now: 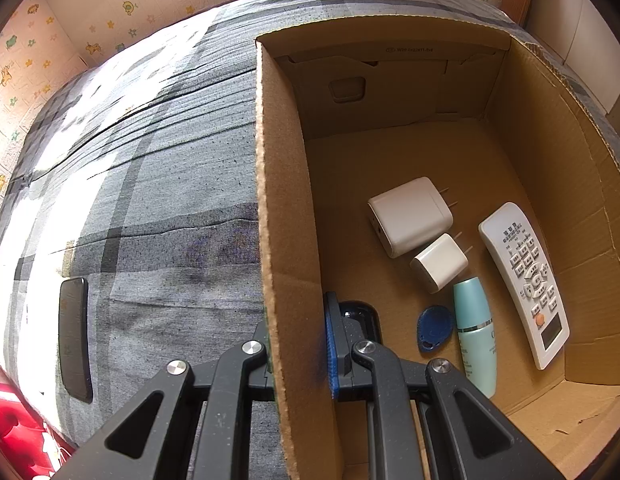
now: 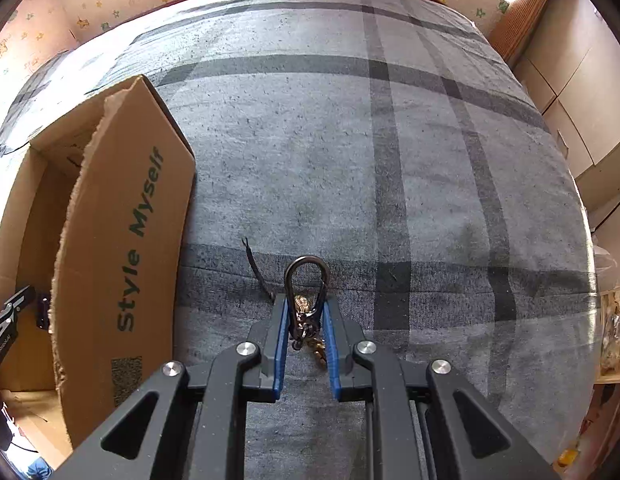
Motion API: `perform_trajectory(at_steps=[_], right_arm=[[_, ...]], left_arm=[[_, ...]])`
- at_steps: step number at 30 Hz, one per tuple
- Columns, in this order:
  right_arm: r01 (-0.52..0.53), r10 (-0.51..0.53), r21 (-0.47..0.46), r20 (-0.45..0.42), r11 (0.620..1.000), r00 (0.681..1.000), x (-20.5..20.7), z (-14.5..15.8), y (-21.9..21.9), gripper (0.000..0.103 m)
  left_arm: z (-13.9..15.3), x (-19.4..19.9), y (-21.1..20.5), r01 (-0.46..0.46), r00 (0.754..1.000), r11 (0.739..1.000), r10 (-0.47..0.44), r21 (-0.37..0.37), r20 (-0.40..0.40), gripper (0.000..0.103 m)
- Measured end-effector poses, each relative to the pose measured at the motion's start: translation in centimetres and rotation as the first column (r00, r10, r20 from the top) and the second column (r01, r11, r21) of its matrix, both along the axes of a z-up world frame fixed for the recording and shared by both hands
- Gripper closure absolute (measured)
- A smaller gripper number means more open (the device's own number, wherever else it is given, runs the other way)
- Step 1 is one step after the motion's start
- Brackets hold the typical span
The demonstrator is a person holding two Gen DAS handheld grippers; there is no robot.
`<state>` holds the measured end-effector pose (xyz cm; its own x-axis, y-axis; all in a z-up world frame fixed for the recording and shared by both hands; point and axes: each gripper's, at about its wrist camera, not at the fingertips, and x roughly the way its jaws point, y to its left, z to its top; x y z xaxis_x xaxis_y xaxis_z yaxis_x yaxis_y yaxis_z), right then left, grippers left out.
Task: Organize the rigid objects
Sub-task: 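Grasp the keychain ring with the right gripper and lift it, then carry the keychain into the box and open the right gripper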
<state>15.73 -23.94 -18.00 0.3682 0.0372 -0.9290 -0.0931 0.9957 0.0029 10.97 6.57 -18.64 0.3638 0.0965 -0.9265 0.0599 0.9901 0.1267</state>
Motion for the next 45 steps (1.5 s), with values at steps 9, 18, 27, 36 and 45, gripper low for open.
perform_trajectory(at_steps=[9, 18, 27, 36, 45], right_arm=[[-0.018, 0.019, -0.013, 0.062, 1.0, 0.998, -1.1, 4.5, 1.0, 0.087], [-0.062, 0.066, -0.036, 0.147, 0.997, 0.987, -1.3, 9.9, 3.6, 0.087], [-0.122, 0.131, -0.053, 0.212, 0.991, 0.968, -2.1, 14.8, 6.9, 0.087], [-0.215, 0.219, -0.043, 0.239, 0.976, 0.946, -3.5, 17.4, 11.3, 0.087], [-0.305, 0.307, -0.041, 0.218, 0.951, 0.926, -4.7, 17.0, 15.7, 0.087]], left_arm=[[0.0, 0.0, 0.0, 0.001, 1.0, 1.0, -0.001, 0.002, 0.001, 0.088], [-0.1, 0.0, 0.0, 0.001, 1.0, 1.0, -0.001, -0.003, 0.001, 0.088], [-0.1, 0.0, 0.1, 0.001, 1.0, 1.0, -0.001, -0.003, -0.001, 0.088], [-0.1, 0.0, 0.1, 0.001, 1.0, 1.0, -0.001, -0.003, -0.001, 0.088], [-0.1, 0.0, 0.1, 0.002, 1.0, 1.0, -0.002, -0.004, -0.001, 0.088]])
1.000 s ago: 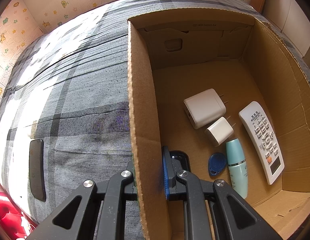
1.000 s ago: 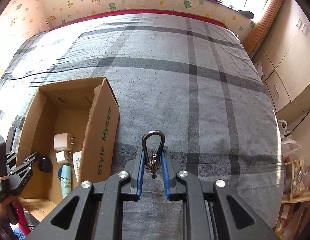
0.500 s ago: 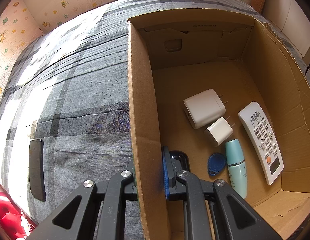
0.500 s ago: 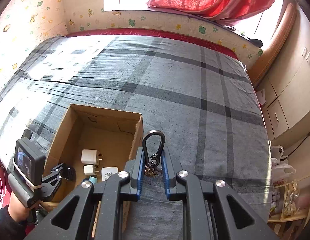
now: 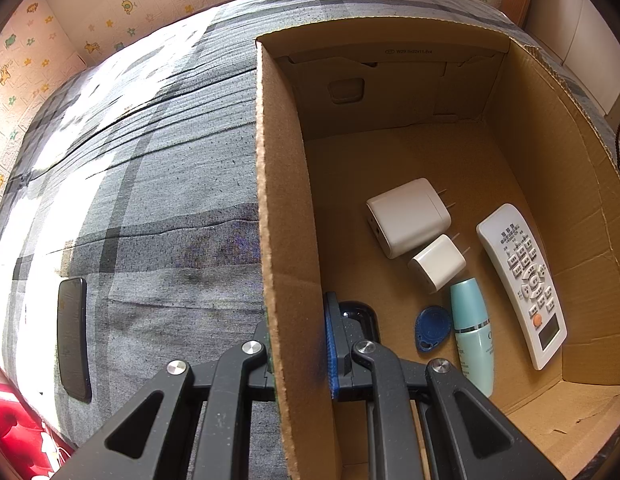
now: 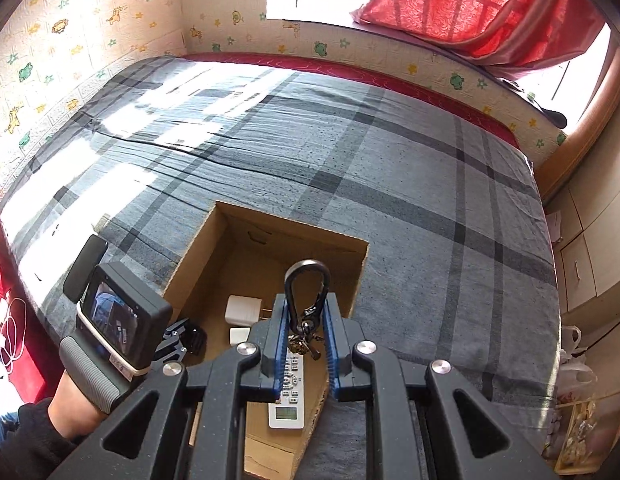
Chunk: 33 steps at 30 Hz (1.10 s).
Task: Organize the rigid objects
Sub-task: 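Carry the keychain into the box and open the right gripper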
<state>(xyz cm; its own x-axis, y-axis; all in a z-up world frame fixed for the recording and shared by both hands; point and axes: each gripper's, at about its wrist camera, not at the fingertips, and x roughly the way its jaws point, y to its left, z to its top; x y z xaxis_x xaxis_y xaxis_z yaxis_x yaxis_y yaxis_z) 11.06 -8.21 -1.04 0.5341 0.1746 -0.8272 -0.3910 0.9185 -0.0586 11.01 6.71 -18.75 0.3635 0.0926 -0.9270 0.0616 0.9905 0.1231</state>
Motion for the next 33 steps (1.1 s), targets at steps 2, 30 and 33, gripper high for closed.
perform_trajectory(at_steps=[2, 30, 33], right_arm=[[-0.016, 0.016, -0.007, -0.013, 1.0, 1.0, -0.2, -0.4, 0.8, 0.087], [-0.092, 0.073, -0.083, -0.205, 0.992, 0.976, -0.7, -11.3, 6.3, 0.087], [-0.091, 0.069, -0.092, -0.223, 0.992, 0.972, -0.5, -12.5, 6.4, 0.087]], left_arm=[[0.0, 0.0, 0.0, 0.0, 1.0, 1.0, 0.0, 0.0, 0.0, 0.088], [-0.1, -0.1, 0.0, 0.001, 1.0, 1.0, -0.001, -0.005, 0.0, 0.088], [-0.2, -0.1, 0.0, 0.001, 1.0, 1.0, -0.001, -0.004, 0.0, 0.088]])
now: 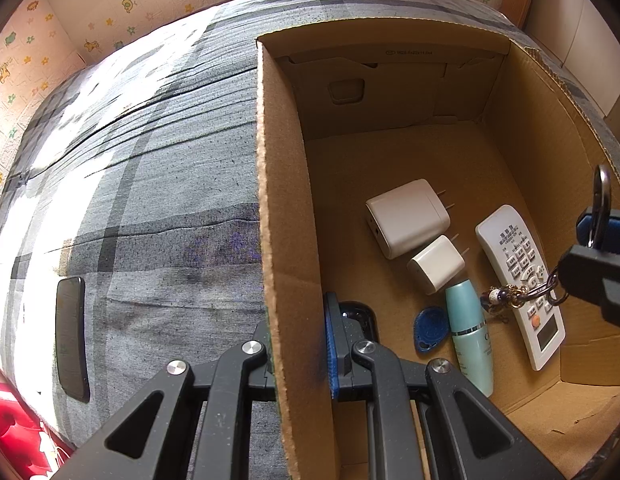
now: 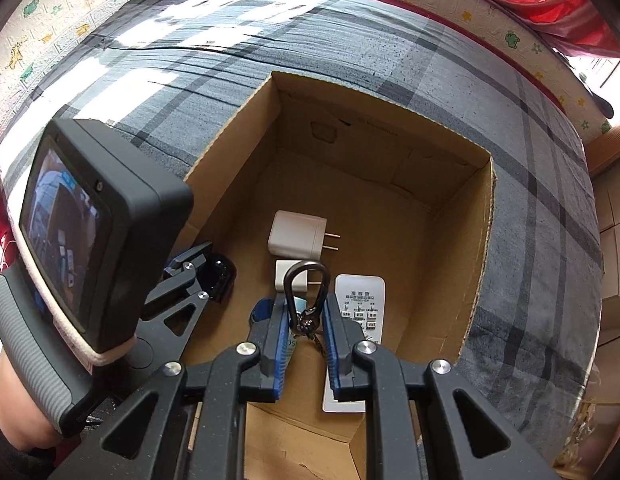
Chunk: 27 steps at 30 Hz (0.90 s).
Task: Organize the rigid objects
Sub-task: 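Carry the keychain into the box and open the right gripper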
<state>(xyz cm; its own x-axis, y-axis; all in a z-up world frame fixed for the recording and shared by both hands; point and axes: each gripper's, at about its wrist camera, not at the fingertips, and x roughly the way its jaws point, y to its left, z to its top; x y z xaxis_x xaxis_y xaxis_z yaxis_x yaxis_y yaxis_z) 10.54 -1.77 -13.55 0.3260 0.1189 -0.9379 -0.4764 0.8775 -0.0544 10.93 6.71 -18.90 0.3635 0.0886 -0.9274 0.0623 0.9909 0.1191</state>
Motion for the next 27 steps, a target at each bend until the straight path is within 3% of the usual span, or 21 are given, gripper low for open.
perform_trajectory(at_steps=[12, 27], right_arm=[[0.013, -0.015, -0.041, -0.068, 0.999, 0.998, 0.7, -4.5, 0.1, 0.087], [0.019, -0.02, -0.02, -0.068, 1.0, 0.997, 0.6, -4.7, -0.2, 0.087]], left_arm=[[-0.1, 0.0, 0.0, 0.0, 1.0, 1.0, 0.0, 0.004, -0.005, 0.088], [0.0, 0.0, -0.2, 0.003, 1.0, 1.0, -0.002, 0.01, -0.005, 0.088]])
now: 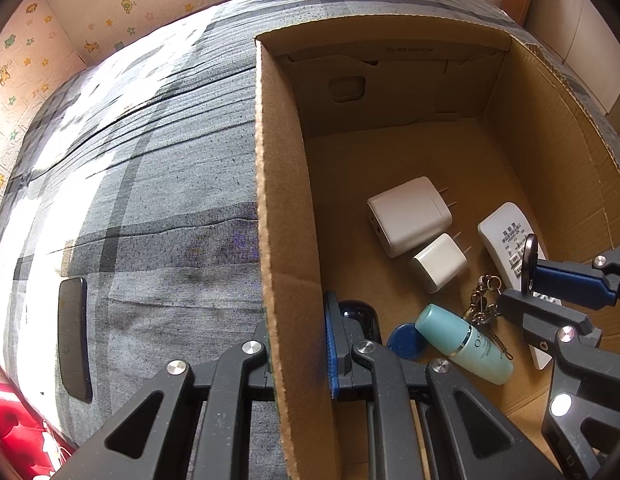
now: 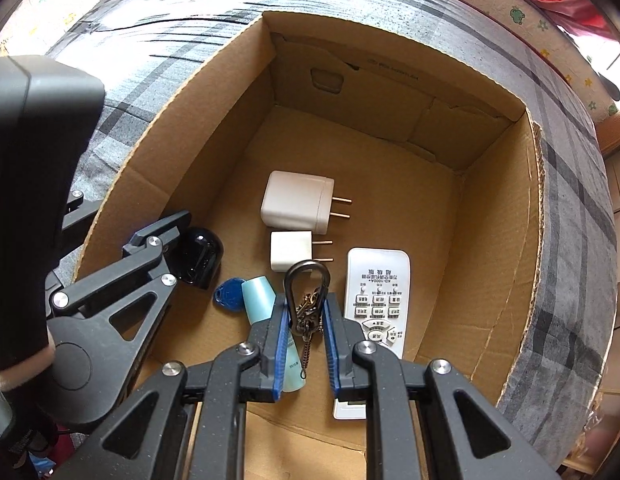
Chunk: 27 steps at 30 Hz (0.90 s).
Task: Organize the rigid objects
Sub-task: 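Carry the keychain into the box and open the right gripper, then withdraw the right gripper while the left gripper releases the box wall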
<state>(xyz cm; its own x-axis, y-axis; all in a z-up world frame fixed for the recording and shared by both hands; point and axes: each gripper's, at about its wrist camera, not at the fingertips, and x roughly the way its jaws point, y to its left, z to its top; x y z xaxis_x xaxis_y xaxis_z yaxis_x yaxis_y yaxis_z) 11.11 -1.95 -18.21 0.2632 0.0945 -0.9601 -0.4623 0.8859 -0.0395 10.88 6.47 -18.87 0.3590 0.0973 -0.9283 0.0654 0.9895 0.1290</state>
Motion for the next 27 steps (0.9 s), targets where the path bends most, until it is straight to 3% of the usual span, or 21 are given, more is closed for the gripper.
perform_trajectory(at_steps=[7, 8, 10, 14, 19, 27], right_arm=[[0.007, -0.008, 0.01, 0.023, 1.0, 1.0, -0.3, 0.8, -0.3, 0.083], [0.008, -0.008, 0.008, 0.031, 1.0, 0.999, -0.3, 1.0, -0.4, 0.079], [0.013, -0.014, 0.01, 0.046, 1.0, 0.999, -0.5, 1.5, -0.5, 0.063], [0.032, -0.034, 0.02, 0.074, 0.999, 0.997, -0.6, 2.3, -1.1, 0.049], [0.072, -0.076, 0.045, 0.101, 0.996, 0.992, -0.3, 3.3, -2.6, 0.016], [0.114, -0.125, 0.077, 0.153, 0.99, 0.98, -0.2, 4.9, -4.8, 0.001]], left_arm=[[0.0, 0.1, 0.0, 0.0, 1.0, 1.0, 0.0, 0.002, -0.001, 0.088], [0.0, 0.1, 0.0, 0.0, 1.0, 1.0, 0.0, 0.004, -0.001, 0.088], [0.0, 0.1, -0.1, 0.001, 1.0, 1.0, -0.001, 0.006, 0.0, 0.088], [0.1, 0.1, -0.1, -0.001, 1.0, 1.0, 0.001, 0.003, -0.002, 0.088], [0.1, 0.1, 0.1, 0.0, 1.0, 1.0, 0.0, 0.001, -0.001, 0.088], [0.3, 0.1, -0.2, 0.001, 1.0, 1.0, -0.001, 0.012, -0.001, 0.088]])
